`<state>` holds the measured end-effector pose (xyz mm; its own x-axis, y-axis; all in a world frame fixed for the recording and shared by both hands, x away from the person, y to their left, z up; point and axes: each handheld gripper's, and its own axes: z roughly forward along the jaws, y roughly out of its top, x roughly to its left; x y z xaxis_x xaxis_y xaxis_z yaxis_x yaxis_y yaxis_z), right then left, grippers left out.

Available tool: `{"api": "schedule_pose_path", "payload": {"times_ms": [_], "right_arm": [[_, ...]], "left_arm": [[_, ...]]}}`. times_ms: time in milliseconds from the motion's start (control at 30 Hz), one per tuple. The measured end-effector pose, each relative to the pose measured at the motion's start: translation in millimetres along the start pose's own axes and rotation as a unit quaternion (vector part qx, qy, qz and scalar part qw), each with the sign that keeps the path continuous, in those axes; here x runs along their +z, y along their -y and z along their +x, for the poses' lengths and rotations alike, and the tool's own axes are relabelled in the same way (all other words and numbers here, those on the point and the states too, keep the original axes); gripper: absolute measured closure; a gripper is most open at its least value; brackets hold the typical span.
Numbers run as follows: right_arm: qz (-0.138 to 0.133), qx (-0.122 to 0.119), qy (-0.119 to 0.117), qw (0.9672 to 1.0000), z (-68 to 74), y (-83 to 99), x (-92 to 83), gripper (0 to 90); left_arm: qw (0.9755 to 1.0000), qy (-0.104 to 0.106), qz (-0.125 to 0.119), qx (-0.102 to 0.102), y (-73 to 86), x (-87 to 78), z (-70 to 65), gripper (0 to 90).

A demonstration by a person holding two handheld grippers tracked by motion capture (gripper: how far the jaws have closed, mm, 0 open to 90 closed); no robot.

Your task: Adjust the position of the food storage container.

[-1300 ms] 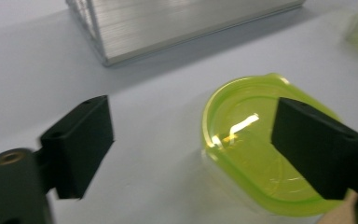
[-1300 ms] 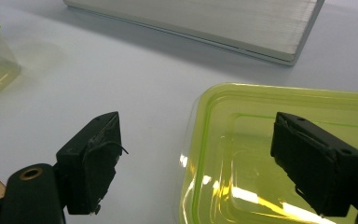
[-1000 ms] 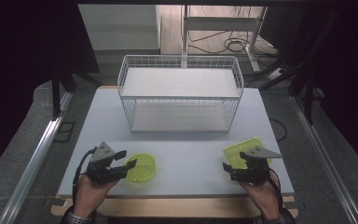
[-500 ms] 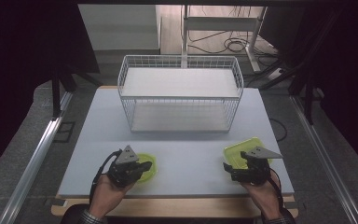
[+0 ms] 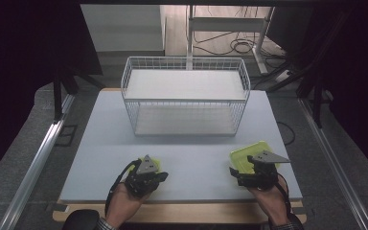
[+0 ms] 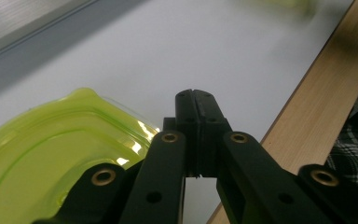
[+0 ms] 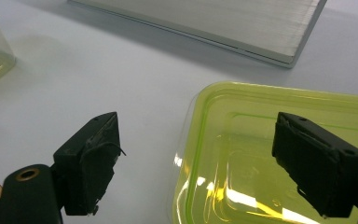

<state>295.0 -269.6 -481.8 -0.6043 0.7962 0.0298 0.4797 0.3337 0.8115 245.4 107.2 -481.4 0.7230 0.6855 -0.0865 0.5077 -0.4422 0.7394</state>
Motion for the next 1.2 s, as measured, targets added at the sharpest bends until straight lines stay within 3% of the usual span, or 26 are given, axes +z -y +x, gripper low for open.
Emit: {"api": "schedule_pose_path", "payload": {"times_ms": [100, 300, 600, 933, 1200], "right_arm": [[0.001, -0.001, 0.000, 1.0000, 0.0, 0.1, 0.1, 15.1], [0.003, -0.001, 0.001, 1.0000, -0.5, 0.3, 0.3, 15.1], [0.004, -0.001, 0.002, 1.0000, -0.7, 0.6, 0.5, 15.1], [0.005, 0.000, 0.001, 1.0000, -0.7, 0.9, 1.0, 15.1], [0.008, 0.002, 0.002, 1.0000, -0.8, 1.2, 1.5, 15.3]], "left_arm": [[0.9999, -0.012, 0.012, -0.003, 3.7, 4.0, -1.2, 90.0], [0.9997, -0.016, 0.015, -0.015, 8.6, 3.8, 1.6, 90.0], [0.9984, -0.041, 0.018, -0.035, 14.7, -4.0, 17.5, 90.0], [0.9949, -0.076, 0.013, -0.065, 23.6, -14.9, 42.6, 90.0], [0.9906, -0.106, 0.007, -0.087, 31.3, -25.5, 64.8, 90.0]]}}
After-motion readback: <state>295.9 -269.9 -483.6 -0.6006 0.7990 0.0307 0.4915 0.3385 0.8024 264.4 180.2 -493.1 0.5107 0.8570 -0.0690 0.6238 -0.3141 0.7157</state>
